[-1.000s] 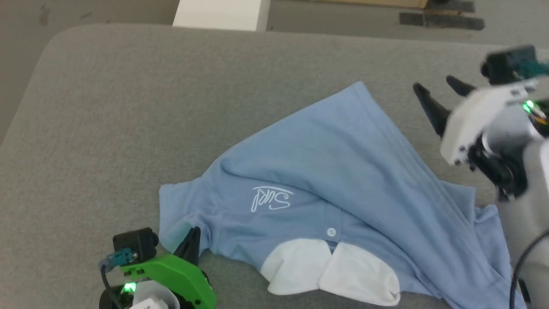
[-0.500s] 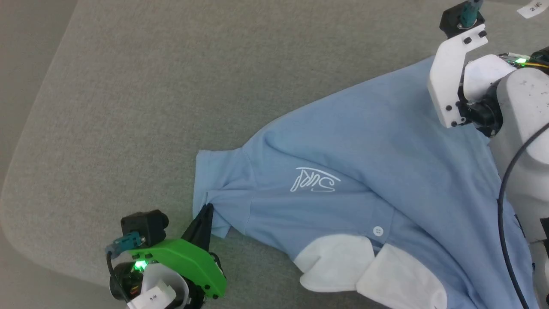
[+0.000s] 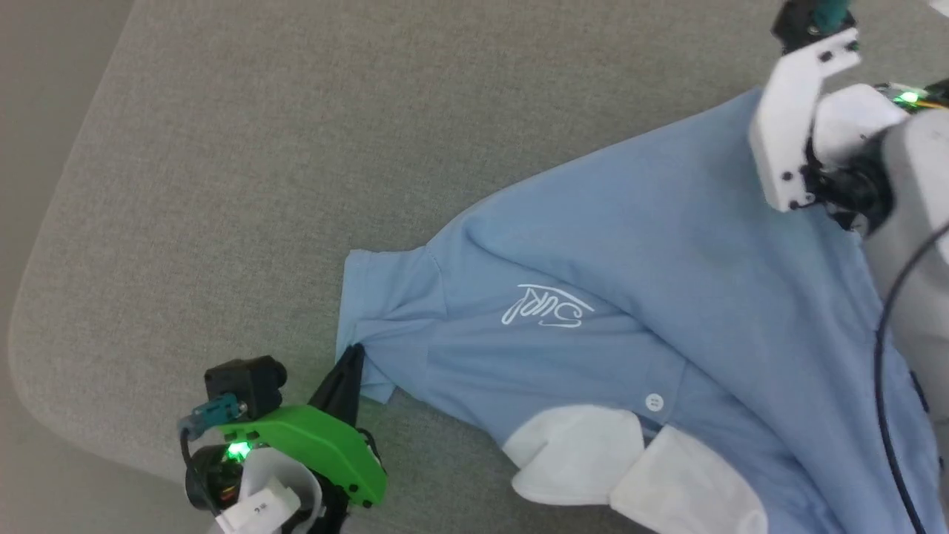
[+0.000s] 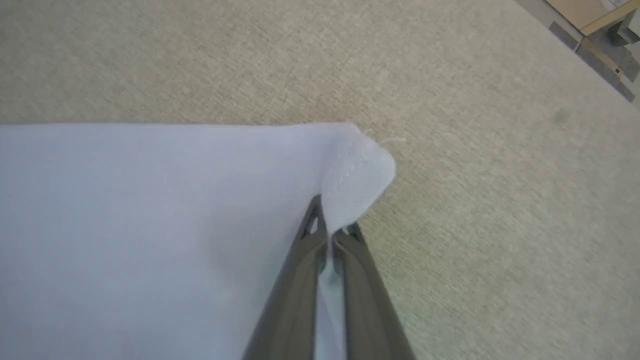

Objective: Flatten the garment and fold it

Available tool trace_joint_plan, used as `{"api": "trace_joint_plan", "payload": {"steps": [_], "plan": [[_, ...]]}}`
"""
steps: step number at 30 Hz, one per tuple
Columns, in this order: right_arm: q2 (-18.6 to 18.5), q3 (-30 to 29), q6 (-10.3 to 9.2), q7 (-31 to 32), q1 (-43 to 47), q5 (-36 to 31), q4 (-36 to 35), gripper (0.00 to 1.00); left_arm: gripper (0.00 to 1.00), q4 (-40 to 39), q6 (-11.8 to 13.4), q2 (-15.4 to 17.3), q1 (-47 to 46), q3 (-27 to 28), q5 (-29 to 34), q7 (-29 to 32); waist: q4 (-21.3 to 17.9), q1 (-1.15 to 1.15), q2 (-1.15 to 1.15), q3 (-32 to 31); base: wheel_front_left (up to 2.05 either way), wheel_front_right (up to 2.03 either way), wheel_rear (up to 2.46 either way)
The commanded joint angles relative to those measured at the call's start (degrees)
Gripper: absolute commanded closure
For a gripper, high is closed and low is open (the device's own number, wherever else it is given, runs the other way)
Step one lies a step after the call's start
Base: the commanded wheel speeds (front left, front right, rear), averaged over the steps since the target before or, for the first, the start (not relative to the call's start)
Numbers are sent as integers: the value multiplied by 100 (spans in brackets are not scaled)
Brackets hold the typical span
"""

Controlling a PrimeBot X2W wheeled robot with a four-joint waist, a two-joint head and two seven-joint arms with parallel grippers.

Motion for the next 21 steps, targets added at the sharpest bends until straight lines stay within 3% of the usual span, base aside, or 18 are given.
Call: {"api": "trace_joint_plan", "payload": {"steps": [1,5,10,17,21], "plan": [[-149,-82,-9,-164,192,194,-185,100,100,30,25,74,-63,84,9,-44,-302,0,0,-374,0,0,0],[-296,-633,-9,-551,794,912,-1013,100,100,29,86,176,60,188,-10,-31,-658,0,0,-788,0,0,0],[-260,-1453,-9,-511,2209,1548,-2258,100,100,-52,180,252,269,253,-43,30,-1080,0,0,-1219,0,0,0],[330,-2625,-9,152,4570,1788,-3735,100,100,-96,211,273,517,267,-143,74,-1474,0,0,-1627,0,0,0],[768,-2914,-9,647,5493,1871,-4285,100,100,-122,158,260,624,248,-188,2,-1595,0,0,-1762,0,0,0]]}}
